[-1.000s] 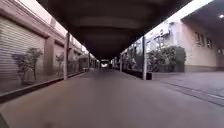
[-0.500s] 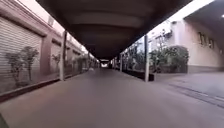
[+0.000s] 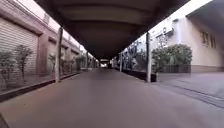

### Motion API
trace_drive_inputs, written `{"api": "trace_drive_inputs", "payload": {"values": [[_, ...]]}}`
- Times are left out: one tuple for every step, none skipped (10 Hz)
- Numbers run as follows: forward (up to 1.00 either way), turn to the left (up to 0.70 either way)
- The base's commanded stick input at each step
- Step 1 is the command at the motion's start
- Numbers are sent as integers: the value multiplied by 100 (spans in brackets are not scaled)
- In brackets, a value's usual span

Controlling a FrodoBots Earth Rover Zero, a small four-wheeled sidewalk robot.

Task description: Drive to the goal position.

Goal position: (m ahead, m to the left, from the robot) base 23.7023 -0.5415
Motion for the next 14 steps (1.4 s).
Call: {"api": "trace_drive_inputs", "payload": {"values": [[70, 0], [70, 0], [70, 0], [70, 0], [70, 0], [70, 0], [70, 0], [70, 0], [70, 0], [70, 0], [70, 0], [70, 0], [70, 0], [70, 0]]}}
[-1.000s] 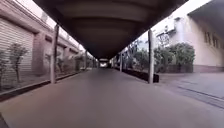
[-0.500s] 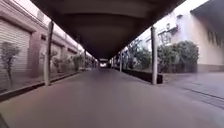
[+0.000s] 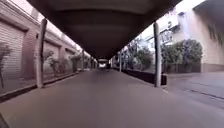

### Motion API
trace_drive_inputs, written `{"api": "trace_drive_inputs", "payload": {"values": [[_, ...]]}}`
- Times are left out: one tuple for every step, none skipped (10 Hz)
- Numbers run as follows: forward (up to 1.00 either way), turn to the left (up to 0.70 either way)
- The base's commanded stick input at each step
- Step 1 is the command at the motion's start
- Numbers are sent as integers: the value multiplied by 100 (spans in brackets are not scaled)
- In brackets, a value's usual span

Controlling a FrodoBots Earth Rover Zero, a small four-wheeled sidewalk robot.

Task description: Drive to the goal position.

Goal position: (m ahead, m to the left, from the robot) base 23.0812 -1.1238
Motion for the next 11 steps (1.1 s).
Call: {"api": "trace_drive_inputs", "payload": {"values": [[70, 0], [70, 0], [70, 0], [70, 0], [70, 0], [70, 0], [70, 0], [70, 0], [70, 0], [70, 0], [70, 0]]}}
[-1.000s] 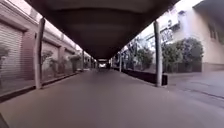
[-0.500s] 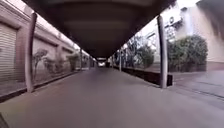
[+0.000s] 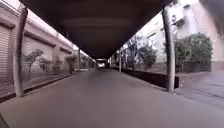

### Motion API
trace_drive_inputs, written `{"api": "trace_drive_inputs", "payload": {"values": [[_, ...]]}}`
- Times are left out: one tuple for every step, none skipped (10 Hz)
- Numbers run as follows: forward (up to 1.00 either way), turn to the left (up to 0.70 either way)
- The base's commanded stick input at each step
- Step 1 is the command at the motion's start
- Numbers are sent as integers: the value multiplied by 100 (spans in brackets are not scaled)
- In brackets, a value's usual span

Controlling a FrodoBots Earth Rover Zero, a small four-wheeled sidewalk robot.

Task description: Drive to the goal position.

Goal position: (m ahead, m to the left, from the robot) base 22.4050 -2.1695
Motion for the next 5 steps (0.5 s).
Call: {"api": "trace_drive_inputs", "payload": {"values": [[70, 0], [70, 0], [70, 0], [70, 0], [70, 0]]}}
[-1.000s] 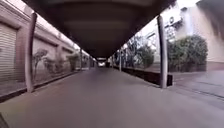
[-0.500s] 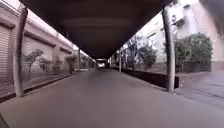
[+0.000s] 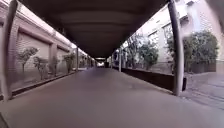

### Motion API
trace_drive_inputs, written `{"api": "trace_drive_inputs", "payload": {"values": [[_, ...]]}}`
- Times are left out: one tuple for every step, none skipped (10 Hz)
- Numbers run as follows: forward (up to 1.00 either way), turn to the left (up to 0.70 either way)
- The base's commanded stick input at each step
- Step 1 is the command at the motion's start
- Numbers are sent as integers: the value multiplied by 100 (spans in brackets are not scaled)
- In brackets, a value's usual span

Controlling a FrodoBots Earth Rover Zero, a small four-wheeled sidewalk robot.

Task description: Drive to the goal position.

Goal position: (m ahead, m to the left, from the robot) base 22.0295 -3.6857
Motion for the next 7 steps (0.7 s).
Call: {"api": "trace_drive_inputs", "payload": {"values": [[70, 0], [70, 4], [70, 19], [70, 33], [70, 35], [70, 0], [70, 0]]}}
